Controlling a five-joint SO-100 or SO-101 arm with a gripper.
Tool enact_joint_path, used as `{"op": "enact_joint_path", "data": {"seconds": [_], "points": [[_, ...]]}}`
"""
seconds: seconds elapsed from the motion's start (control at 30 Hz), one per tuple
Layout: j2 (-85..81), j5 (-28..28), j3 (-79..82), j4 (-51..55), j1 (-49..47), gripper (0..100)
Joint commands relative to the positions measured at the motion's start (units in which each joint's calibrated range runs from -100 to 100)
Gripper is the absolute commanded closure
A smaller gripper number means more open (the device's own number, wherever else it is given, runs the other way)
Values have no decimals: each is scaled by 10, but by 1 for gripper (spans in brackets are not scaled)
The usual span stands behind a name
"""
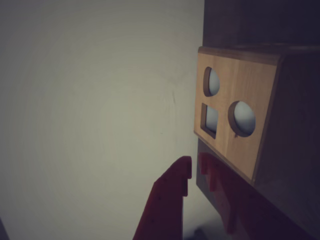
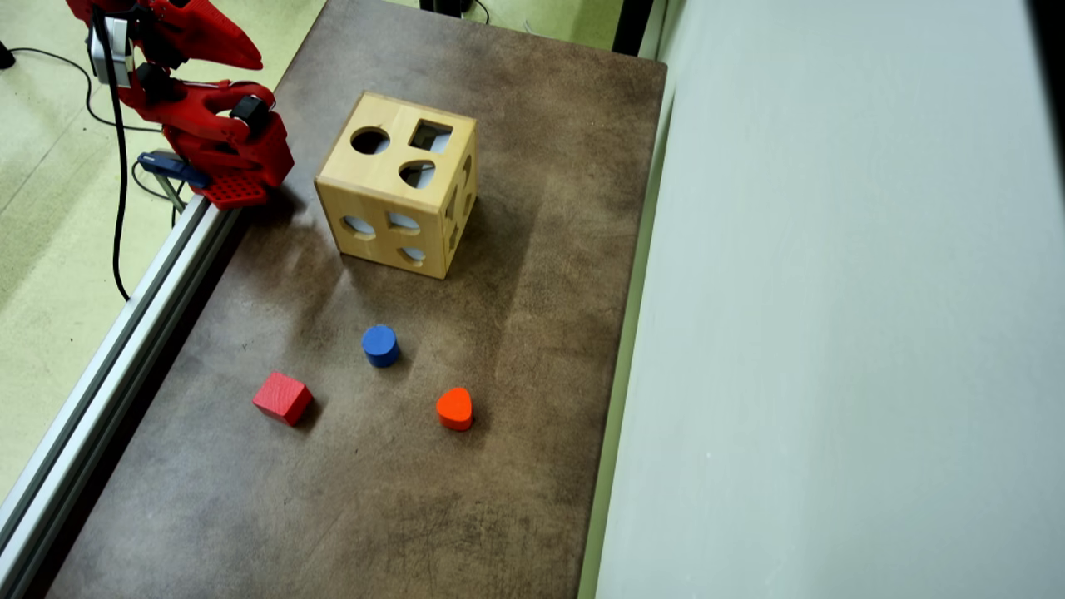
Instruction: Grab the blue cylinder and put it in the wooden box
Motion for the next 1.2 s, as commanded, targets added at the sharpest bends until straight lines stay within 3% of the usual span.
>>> {"op": "enact_joint_path", "data": {"seconds": [0.0,1.17], "points": [[0,-5,-4,-3,-48,96],[58,0,-12,-6,-47,96]]}}
